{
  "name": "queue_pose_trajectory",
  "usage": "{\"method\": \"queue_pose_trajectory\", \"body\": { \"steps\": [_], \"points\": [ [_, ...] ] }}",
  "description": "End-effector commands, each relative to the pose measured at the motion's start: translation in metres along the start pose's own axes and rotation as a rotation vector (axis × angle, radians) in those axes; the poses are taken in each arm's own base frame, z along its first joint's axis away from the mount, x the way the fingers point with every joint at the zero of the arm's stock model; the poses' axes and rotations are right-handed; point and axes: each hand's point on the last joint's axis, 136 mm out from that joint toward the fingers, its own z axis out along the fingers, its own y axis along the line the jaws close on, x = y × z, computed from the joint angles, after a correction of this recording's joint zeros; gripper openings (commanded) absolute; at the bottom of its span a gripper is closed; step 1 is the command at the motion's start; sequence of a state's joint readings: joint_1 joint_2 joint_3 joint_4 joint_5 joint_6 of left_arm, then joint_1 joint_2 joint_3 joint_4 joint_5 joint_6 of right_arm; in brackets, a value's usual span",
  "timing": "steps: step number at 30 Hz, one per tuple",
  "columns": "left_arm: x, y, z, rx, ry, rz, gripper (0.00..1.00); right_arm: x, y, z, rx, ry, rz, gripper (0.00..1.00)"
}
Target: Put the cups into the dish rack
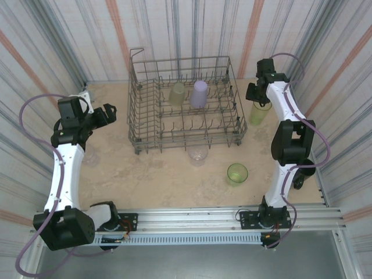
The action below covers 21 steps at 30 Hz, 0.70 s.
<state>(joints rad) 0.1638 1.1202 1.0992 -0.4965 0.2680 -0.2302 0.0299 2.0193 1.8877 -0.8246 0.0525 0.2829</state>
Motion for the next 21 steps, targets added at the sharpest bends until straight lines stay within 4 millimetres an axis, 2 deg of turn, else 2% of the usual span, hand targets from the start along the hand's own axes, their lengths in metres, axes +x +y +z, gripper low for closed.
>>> {"method": "queue_pose_trajectory", "body": {
  "steps": [1, 10, 14, 21],
  "points": [
    [-0.002, 0.001, 0.001, 0.007, -0.012, -0.008, 0.99, 0.005, -0.008, 0.007, 0.033, 0.041, 0.01, 0.45],
    [-0.002, -0.002, 0.001, 0.021, -0.009, -0.014, 0.99, 0.012, -0.01, 0.014, 0.045, 0.068, 0.011, 0.41],
    [-0.002, -0.002, 0.001, 0.022, -0.01, -0.014, 0.99, 0.014, -0.01, 0.018, 0.045, 0.081, 0.009, 0.36],
    [-0.003, -0.003, -0.001, 0.026, -0.015, -0.016, 0.99, 0.014, -0.007, 0.019, 0.041, 0.082, 0.008, 0.12]
  ]
}}
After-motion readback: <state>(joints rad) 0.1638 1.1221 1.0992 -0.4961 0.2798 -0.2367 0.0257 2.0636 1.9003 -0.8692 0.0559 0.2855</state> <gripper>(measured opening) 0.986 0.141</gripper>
